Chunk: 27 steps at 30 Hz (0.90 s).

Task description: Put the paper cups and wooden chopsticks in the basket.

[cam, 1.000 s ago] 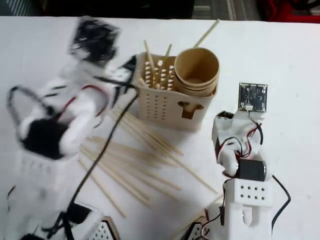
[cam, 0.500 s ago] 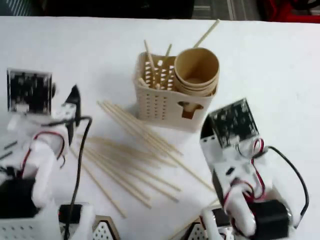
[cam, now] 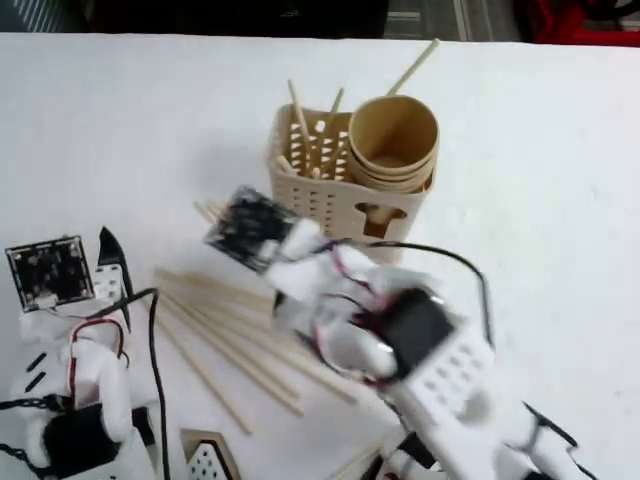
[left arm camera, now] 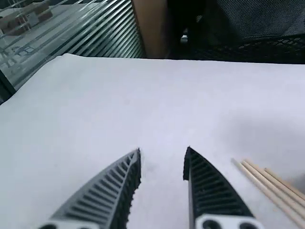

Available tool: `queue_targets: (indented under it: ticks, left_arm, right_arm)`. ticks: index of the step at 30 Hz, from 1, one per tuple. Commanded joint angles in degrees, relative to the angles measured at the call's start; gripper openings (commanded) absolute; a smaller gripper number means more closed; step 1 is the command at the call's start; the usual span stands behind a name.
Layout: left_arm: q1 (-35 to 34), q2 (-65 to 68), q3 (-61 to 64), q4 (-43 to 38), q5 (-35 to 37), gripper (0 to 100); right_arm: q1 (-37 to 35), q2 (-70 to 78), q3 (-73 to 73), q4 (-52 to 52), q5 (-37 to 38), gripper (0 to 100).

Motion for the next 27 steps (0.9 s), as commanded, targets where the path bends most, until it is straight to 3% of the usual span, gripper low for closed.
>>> queue_targets:
  ticks: [1,6,15,27]
  left_arm:
    - [-1.19,-1.19,2.99,-2.73,0.79,16]
    - [-1.45,-1.36,6.77,-2.81,0.79,16]
    - [-2.68,-1.36,9.93,-5.98,0.79,16]
    - [-3.03,-1.36,9.93,-5.63,0.79,16]
  right_arm:
    - [-1.1,7.08,-2.02,-3.74,0.44,7.9]
    - [-1.1,18.95,-1.93,-10.68,0.44,20.0]
    - [-1.19,39.78,-2.2,-26.77,0.53,18.1]
    - [-3.65,52.35,-2.2,-34.77,0.53,18.1]
